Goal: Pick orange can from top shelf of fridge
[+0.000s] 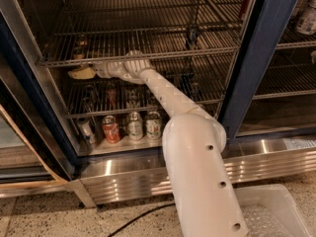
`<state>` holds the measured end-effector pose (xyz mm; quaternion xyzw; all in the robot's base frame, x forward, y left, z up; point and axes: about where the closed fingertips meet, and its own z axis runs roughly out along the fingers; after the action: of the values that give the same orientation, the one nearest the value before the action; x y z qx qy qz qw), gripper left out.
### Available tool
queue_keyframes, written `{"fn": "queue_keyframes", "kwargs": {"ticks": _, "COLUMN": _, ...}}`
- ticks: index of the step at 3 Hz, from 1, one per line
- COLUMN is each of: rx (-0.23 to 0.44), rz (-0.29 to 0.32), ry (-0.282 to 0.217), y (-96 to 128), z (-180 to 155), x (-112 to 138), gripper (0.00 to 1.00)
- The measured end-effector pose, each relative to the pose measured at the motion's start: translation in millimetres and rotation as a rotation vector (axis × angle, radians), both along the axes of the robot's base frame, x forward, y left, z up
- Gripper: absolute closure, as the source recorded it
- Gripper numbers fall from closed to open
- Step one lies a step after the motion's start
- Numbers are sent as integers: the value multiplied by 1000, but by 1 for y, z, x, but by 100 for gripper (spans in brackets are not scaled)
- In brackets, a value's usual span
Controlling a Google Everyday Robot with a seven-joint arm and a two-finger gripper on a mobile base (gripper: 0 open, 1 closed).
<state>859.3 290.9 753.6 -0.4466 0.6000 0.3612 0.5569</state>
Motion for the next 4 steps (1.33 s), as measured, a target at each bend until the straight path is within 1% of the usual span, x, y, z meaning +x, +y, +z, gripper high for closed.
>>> {"fn": "queue_keyframes", "kwargs": {"ticks": 1, "rx": 0, "rz": 0, "ry": 0, "y": 0, "z": 0, "x": 0, "gripper": 23}}
{"fn": "queue_keyframes", "kwargs": {"ticks": 2, "rx": 0, "rz": 0, "ry": 0, "y": 0, "z": 0, "x": 0, "gripper": 42}}
{"fn": "queue_keyframes", "kwargs": {"ticks": 4, "rx": 0, "rz": 0, "ry": 0, "y": 0, "z": 0, "x": 0, "gripper": 89}}
